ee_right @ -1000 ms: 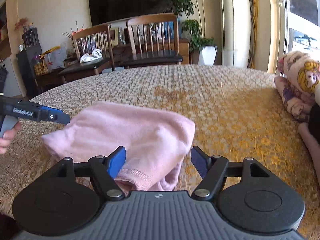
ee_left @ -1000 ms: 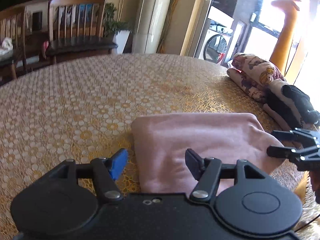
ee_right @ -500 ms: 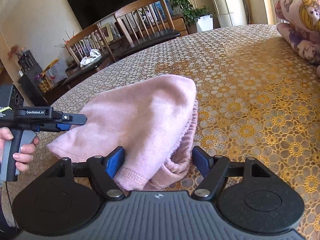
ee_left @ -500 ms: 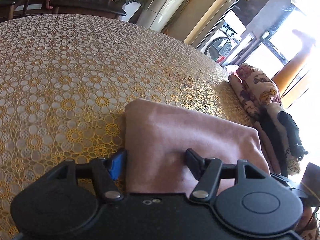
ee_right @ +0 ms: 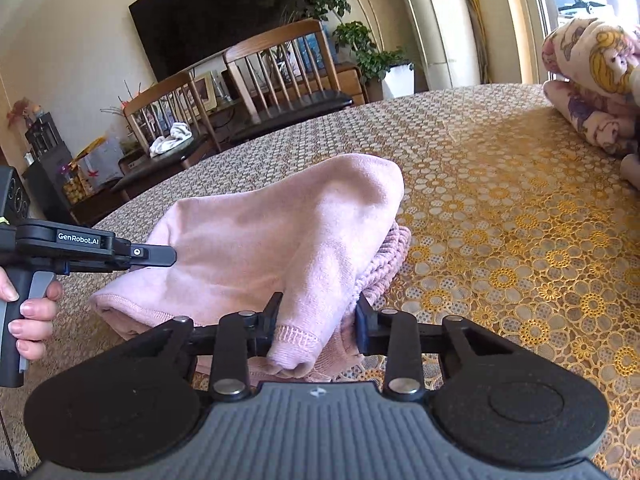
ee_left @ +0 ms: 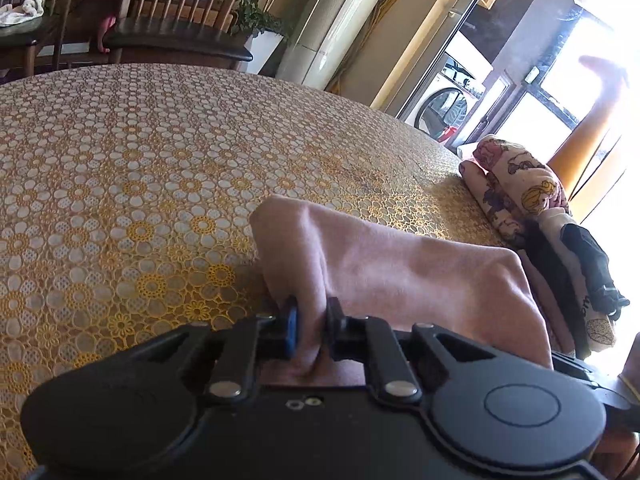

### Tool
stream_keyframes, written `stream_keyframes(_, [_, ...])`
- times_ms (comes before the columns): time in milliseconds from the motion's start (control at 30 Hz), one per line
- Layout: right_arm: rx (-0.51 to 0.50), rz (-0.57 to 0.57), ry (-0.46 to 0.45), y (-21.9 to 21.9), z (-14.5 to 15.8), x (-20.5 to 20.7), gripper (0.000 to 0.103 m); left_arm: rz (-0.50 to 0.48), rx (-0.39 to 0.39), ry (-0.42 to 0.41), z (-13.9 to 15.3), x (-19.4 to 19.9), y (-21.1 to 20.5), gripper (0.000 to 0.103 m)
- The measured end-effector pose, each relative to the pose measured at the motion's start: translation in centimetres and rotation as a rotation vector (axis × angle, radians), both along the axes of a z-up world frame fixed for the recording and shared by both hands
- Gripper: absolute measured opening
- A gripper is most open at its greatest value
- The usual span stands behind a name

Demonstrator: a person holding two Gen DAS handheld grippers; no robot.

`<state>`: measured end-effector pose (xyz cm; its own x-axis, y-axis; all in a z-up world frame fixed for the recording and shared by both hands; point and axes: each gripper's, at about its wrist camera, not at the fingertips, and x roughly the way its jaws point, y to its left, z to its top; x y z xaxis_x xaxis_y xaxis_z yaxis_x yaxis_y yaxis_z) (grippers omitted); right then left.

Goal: Fold clothes
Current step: 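Carry the bundle with both grippers and place it on the clothes stack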

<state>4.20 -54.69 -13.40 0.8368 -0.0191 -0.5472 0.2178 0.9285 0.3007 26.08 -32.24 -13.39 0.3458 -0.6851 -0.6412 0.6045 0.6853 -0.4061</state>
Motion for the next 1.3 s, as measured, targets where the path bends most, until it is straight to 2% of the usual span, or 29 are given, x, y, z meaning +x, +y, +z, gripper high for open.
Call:
stream_keyframes(233, [-0.080, -0.004, -0.069, -0.5, 3.7, -2.4, 0.032, 0.003, -0.056, -0.052, 3.5, -2.1, -1.2, 0.103])
stream_keyframes(400, [-0.143, -0.035, -0.110, -2.8, 7.2, -5.4, 0.032, -0.029, -0.087, -0.086, 6.5, -4.7, -4.4, 0.103])
stream_keyframes(533, [-0.183, -0.081, -0.121, -6.9, 9.9, -8.7, 0.032, -0.090, -0.106, -0.120, 9.1, -7.0, -9.5, 0.103])
stream_keyframes(667, [-0.225, -0.138, -0.115, -11.7, 12.2, -12.5, 0.032, -0.170, -0.120, -0.159, 11.5, -9.6, -16.5, 0.103])
stream_keyframes(833, [-0.277, -0.248, -0.108, -18.5, 14.4, -17.3, 0.032, -0.270, -0.149, -0.186, 12.6, -13.4, -24.7, 0.103])
stream_keyframes(1100, [-0.287, -0.410, -0.084, -28.3, 15.0, -22.5, 0.032, -0.385, -0.179, -0.199, 12.7, -18.5, -34.3, 0.103])
stream_keyframes(1233, [-0.240, -0.456, -0.050, -32.0, 13.1, -23.4, 0.032, -0.423, -0.142, -0.178, 11.4, -20.2, -38.3, 0.103])
stream_keyframes(1300, [-0.213, -0.459, -0.026, -33.5, 11.9, -23.3, 0.032, -0.431, -0.114, -0.190, 10.2, -20.7, -39.0, 0.103])
